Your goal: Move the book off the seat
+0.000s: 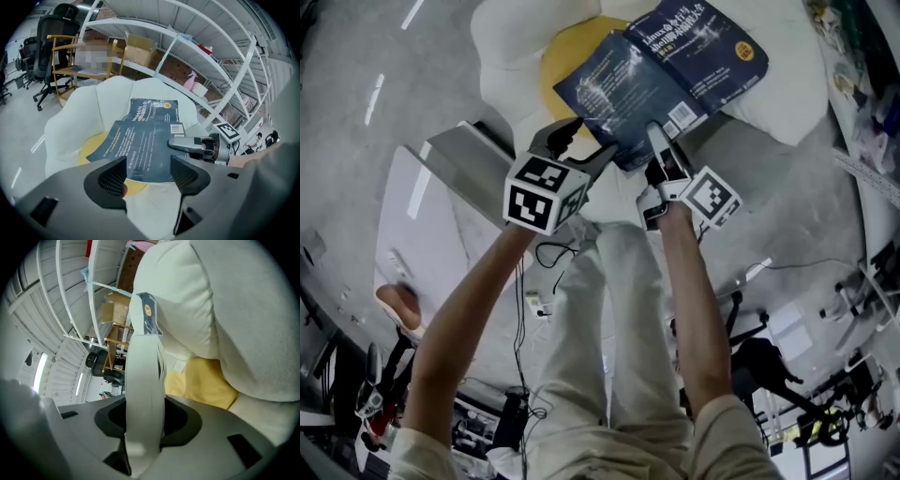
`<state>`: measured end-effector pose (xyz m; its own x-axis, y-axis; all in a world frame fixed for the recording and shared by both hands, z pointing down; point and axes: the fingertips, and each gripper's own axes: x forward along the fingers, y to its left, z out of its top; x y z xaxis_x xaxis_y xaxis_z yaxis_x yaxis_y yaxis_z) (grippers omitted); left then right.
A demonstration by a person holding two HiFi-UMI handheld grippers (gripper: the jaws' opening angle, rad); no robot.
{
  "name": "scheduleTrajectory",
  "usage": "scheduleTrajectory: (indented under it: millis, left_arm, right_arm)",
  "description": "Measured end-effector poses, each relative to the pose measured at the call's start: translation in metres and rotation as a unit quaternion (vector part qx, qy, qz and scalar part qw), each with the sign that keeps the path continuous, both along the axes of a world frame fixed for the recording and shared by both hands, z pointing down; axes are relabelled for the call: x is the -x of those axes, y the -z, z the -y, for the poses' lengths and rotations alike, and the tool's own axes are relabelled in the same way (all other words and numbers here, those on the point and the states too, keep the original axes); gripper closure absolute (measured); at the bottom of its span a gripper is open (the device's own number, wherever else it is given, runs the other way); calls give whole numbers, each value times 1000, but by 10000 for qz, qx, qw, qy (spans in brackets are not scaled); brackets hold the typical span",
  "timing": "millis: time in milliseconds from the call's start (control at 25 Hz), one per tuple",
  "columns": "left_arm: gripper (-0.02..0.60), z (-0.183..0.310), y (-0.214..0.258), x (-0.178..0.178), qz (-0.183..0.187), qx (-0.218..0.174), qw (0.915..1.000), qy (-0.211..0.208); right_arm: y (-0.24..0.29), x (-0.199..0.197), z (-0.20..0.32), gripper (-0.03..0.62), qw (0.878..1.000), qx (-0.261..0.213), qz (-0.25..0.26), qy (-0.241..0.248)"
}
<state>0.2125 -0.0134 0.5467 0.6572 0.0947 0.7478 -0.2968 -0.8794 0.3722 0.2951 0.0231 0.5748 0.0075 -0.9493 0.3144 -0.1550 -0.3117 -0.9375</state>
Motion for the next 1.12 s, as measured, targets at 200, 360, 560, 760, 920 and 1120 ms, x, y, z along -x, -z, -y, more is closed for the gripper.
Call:
scheduleTrajectory:
  millis: [200,360,560,760,920,1120]
  left_arm:
    - [290,6,18,5,-68,-18,9996,290]
    - [290,13,33,10,-176,23,9978,638]
    - [291,28,60,48,-275,117,9915,1270]
    - [363,33,72,80,-291,178,9862,1619]
    - [460,39,83,108,-218,49,9791,2020]
    - [543,42,93,141,-281,207,9643,2624]
  right_arm:
    - [16,7,7,436,9993,151,-72,324]
    - [27,6,11,436,9967,278,-347,674]
    - [45,25,21,436,9911,402,-625,1107]
    - [58,44,31,436,9860,453,-755,1415]
    - [73,64,37,436,9821,412,-803,1651]
    - [92,94,52,436,9765,164,-763,2011]
